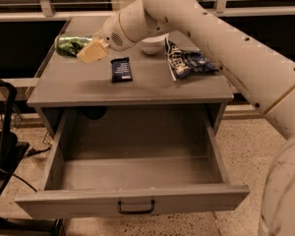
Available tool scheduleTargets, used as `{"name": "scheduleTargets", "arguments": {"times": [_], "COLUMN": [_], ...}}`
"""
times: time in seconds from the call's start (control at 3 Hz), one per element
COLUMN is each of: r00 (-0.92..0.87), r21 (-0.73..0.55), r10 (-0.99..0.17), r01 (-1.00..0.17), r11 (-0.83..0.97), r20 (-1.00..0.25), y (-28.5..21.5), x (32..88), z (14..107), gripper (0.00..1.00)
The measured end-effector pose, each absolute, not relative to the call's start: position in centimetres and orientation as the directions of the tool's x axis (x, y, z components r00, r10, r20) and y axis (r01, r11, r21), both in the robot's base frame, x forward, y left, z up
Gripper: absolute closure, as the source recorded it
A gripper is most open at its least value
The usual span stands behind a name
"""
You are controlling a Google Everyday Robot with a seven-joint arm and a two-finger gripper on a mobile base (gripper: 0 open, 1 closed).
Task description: Place green can into top drawer
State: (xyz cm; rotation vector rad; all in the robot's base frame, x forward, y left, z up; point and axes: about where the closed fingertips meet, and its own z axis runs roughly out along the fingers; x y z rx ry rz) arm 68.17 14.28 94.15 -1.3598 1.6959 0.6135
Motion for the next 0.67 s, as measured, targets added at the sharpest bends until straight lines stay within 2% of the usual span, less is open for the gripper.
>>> {"name": "scheduleTargets", "arguments": {"times": [0.67], "r00": [-0.101], "r21": [-0.136], "r10": [-0.576], "r01": [-0.925], "r11": [0.354], "r20": [-0.811], "y": [8.7], "x": [61.0], "z": [97.1], "gripper": [1.0]}}
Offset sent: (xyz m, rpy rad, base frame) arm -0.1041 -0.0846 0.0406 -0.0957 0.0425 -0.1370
